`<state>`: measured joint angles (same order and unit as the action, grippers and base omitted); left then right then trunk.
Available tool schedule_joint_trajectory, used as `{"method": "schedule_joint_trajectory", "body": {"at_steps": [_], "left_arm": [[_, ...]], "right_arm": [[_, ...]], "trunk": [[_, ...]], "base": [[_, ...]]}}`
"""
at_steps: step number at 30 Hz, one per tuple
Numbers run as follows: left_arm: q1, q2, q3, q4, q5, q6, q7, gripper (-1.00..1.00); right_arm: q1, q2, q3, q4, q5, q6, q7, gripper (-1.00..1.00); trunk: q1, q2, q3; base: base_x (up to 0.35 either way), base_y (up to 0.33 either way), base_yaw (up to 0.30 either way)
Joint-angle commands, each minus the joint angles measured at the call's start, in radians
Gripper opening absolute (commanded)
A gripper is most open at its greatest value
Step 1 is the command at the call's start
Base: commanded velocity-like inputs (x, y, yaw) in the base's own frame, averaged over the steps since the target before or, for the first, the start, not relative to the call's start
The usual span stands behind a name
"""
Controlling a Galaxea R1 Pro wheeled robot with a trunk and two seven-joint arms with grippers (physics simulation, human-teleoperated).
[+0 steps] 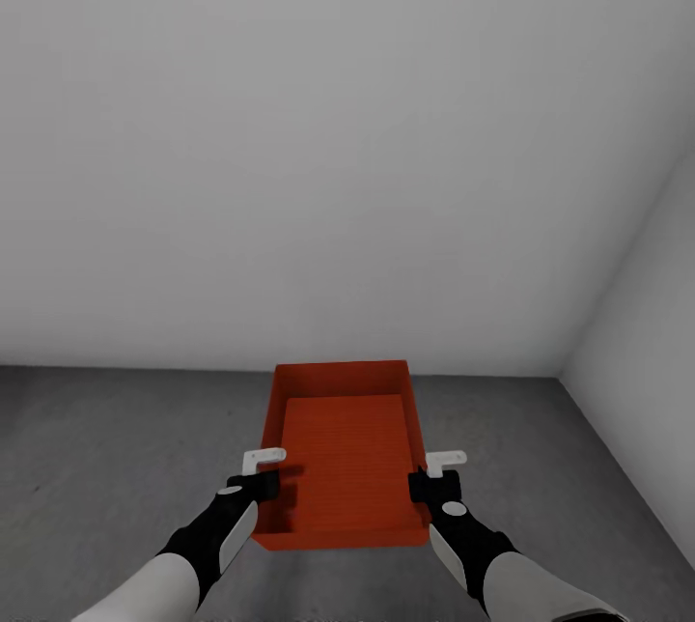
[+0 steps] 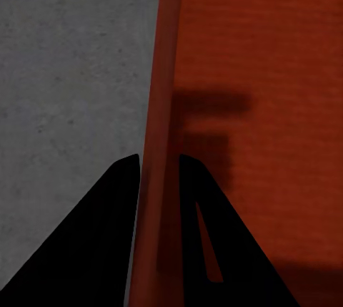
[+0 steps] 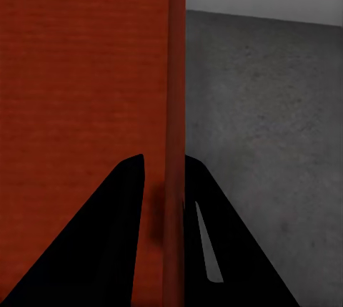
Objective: Move the two storage containers from the living room to the garage. In the garage, place one container on the floor and stack the other container on top of it (either order is fine).
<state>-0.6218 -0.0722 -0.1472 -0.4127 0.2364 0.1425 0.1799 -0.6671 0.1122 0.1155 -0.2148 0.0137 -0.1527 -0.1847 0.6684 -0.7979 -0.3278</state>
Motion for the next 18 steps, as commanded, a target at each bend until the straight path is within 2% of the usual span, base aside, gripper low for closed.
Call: {"method": "schedule_joint_trajectory", "body": {"at_steps": [1, 18], "left_arm": [[-0.001, 0.0, 0.019, -0.005, 0.0, -0.041, 0.015, -1.0], [0.0, 0.002, 0.02, -0.005, 0.0, -0.041, 0.015, -1.0]], "right_arm": [[-0.001, 0.01, -0.031, 0.002, -0.035, -0.001, -0.002, -1.0], [0.0, 0.01, -0.031, 0.002, -0.035, -0.001, -0.003, -1.0]], "trunk": [[0.0, -0.001, -0.003], [0.0, -0.001, -0.03]], "base": [[0.0, 0.0, 0.0], [0.0, 0.0, 0.0]]}}
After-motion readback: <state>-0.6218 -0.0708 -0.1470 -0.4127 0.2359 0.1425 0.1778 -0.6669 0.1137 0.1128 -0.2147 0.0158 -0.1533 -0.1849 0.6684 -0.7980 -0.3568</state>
